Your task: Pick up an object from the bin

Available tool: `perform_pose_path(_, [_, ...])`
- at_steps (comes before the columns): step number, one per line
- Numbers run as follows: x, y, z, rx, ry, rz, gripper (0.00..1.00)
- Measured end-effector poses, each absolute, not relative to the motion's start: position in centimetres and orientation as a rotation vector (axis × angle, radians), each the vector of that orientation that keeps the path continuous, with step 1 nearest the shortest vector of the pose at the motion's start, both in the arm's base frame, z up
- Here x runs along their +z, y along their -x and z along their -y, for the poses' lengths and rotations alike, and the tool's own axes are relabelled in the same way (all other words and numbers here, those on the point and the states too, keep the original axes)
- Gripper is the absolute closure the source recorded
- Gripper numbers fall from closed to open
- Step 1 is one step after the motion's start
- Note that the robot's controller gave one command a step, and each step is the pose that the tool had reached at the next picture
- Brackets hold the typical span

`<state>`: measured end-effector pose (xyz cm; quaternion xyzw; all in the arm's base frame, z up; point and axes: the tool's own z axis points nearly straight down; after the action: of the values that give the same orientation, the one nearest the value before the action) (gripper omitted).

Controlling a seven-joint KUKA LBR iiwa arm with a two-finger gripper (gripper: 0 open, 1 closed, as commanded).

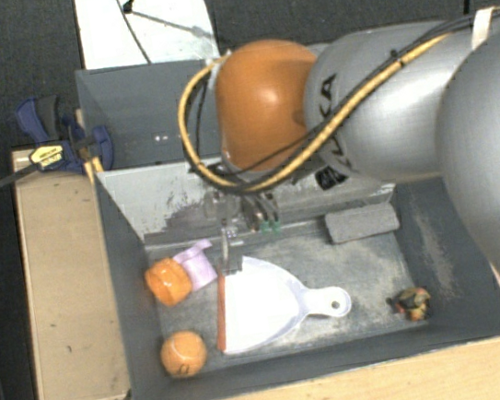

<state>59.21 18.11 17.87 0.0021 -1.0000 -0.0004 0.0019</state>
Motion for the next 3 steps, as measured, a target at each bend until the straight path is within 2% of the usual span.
perform_pose_path(1, [18.4, -59.4, -18.0, -0.003, 0.000, 3.145, 0.00])
perform_pose_path(2, [11.7, -59.3, -22.5, -0.004, -0.123, 3.147, 0.00])
perform_pose_path(3, [10.5, -58.1, -24.3, -0.001, -0.240, 3.133, 0.00])
